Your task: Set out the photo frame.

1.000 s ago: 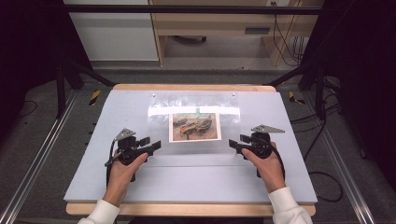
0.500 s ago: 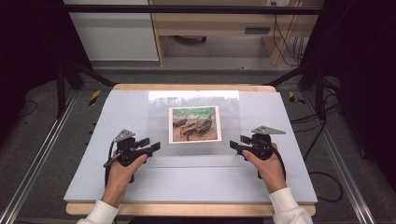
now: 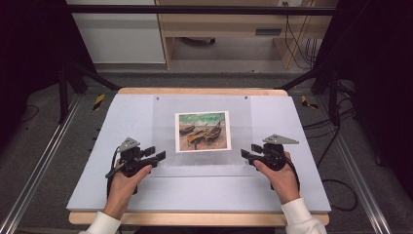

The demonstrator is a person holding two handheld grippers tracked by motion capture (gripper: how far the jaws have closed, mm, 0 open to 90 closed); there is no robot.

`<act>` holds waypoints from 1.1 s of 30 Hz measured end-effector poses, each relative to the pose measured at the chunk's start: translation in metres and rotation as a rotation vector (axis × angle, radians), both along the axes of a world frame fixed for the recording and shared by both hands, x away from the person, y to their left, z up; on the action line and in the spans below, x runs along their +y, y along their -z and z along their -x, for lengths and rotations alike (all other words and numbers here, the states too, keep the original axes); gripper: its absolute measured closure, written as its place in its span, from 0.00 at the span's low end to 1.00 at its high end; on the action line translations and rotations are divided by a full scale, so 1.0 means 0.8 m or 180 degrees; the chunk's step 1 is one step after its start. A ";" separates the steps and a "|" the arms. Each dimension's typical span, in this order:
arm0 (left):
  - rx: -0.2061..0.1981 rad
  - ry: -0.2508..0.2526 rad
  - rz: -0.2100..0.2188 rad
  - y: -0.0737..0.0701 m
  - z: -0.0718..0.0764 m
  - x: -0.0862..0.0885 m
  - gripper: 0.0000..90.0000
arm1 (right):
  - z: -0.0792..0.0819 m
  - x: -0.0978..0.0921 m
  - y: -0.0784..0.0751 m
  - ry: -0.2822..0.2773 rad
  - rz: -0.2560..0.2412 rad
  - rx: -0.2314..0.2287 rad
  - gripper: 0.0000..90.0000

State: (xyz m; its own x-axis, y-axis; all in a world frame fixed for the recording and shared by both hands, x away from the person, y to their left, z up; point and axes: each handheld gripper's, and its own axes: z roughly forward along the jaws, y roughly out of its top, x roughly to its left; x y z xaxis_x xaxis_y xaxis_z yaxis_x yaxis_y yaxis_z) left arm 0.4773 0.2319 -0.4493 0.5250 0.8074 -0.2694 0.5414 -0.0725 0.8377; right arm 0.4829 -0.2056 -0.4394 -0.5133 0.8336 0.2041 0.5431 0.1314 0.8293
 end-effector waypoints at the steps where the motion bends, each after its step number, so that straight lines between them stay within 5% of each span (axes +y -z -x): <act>1: 0.0001 0.0000 0.0002 0.000 0.001 0.001 0.50 | 0.001 0.000 0.000 0.0004 0.0004 -0.0002 0.54; 33: -0.0017 -0.0002 -0.0126 -0.001 0.022 0.002 0.58 | 0.025 -0.003 0.000 0.0015 0.0109 -0.0069 0.64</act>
State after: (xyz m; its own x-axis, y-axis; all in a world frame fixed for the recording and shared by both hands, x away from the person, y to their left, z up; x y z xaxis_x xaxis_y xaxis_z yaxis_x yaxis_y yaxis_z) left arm 0.4598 0.2337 -0.4484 0.5258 0.8176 -0.2345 0.5370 -0.1053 0.8370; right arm 0.4630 -0.2080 -0.4390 -0.5134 0.8423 0.1643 0.5258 0.1575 0.8359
